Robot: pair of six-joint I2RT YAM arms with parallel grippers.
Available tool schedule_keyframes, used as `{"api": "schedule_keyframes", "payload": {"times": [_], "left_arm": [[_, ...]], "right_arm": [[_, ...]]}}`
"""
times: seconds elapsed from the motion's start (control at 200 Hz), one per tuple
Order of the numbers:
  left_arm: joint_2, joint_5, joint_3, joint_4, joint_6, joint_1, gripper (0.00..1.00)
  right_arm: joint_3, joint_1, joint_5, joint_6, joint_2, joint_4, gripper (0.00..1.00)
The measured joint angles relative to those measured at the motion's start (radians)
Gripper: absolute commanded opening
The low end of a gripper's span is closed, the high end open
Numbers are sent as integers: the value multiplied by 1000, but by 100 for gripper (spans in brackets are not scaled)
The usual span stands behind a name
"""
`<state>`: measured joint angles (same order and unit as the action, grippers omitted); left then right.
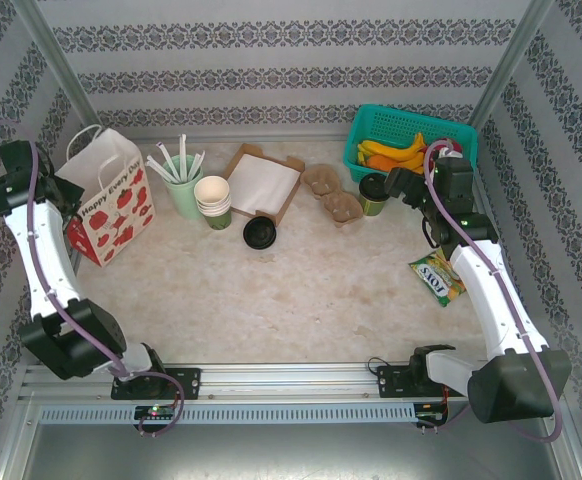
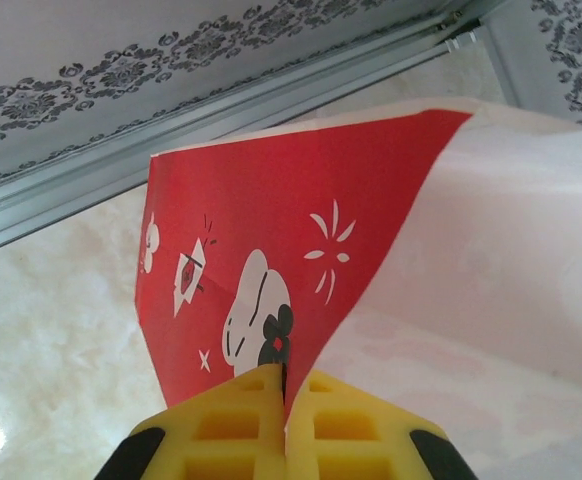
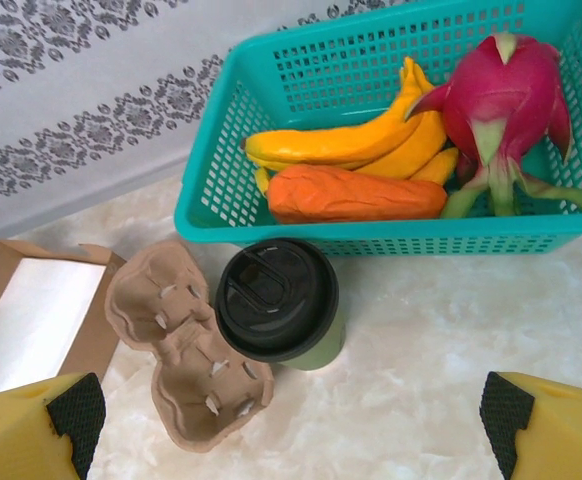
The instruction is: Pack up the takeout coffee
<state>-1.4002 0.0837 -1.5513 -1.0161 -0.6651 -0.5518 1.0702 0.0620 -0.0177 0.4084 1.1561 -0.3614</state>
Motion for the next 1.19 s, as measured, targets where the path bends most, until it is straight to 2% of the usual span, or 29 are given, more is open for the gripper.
{"api": "schedule_keyframes", "payload": {"times": [0.255,0.535,0.754,0.864,0.974,1.194], "left_arm": [[84,59,27,-94,80,0,0],[246,83,45,-225,169,0,0],[294,161,42,-345,222,14,0],[306,200,52,-375,219,93,0],[313,213,80,-386,185,227,0],[314,197,143,-365,31,476,0]], "right_arm": [[0,0,7,20,2,13,98],[0,2,27,47,28,10,98],[0,23,45,61,53,5,98],[0,45,43,64,61,4,98],[0,70,43,64,63,4,98],[0,93,39,64,63,4,98]]}}
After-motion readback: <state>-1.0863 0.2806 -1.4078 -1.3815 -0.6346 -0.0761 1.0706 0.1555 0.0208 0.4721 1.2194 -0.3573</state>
